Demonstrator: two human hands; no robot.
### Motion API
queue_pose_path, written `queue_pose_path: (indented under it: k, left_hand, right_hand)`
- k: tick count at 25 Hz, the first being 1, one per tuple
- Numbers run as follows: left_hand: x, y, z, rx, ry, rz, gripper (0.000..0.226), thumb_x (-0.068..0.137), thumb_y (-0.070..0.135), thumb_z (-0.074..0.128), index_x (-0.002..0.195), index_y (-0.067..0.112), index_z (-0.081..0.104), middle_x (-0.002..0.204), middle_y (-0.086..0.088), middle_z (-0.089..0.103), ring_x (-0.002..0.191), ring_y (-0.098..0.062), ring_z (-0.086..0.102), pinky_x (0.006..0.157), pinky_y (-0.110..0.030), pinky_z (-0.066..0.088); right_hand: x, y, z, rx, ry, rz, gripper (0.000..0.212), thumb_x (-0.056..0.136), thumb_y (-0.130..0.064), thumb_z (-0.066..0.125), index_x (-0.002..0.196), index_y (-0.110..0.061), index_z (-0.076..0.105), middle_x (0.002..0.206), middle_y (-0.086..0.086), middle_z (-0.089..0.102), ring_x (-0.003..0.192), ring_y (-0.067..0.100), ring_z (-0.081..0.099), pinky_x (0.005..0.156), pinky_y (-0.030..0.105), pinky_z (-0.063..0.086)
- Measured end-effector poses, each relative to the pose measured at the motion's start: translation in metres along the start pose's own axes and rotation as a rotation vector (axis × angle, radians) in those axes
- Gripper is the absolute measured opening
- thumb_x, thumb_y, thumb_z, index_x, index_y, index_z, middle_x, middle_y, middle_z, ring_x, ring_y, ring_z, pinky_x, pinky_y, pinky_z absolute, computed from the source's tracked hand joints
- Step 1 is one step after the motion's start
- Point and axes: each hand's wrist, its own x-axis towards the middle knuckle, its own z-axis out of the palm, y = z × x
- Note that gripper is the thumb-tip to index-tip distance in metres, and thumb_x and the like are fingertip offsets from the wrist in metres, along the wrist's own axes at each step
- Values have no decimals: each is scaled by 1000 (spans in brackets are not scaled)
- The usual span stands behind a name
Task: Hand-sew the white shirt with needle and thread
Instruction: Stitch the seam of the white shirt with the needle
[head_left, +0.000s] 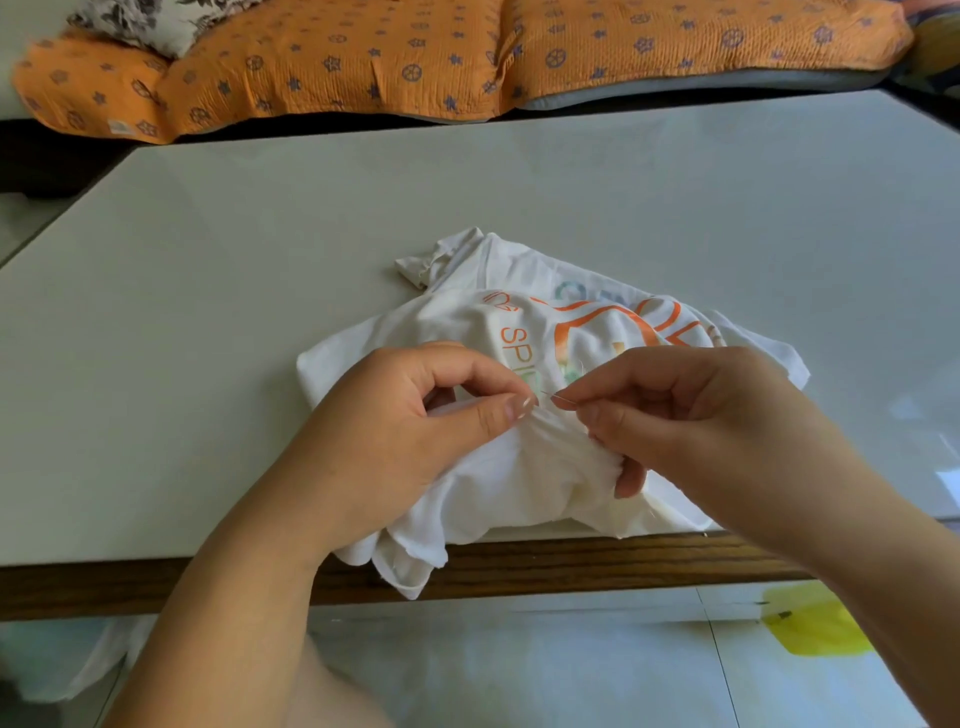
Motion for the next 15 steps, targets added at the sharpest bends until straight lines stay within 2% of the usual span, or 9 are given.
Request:
queue_pose_path:
  k: [5,13,15]
  left_hand:
    - [2,-2,0,-17,-2,6,22,68,53,65,81,40,75,58,18,58,60,-2,50,59,-10,40]
    - [3,-6,-1,-40,-24,-3,18,70,52,66,81,40,75,60,18,57,61,-7,49,59,-13,41]
    - [3,-5,0,-49,-25,-14,19,70,52,67,81,39,76,62,11,59,64,-11,52,63,-20,44]
  right_hand:
    - [0,6,-3,22,-57,-8,22,84,-13,63,78,-30,76,56,-4,66,49,12,62,60,10,45]
    - [4,7,-3,86,-94,-40,20,78,-20,64,80,-35,76,55,0,62,45,12,54,54,14,46]
    - [3,6,-2,102,-110,-36,18,77,-21,64,79,-34,76,56,1,63,45,12,54,53,14,46]
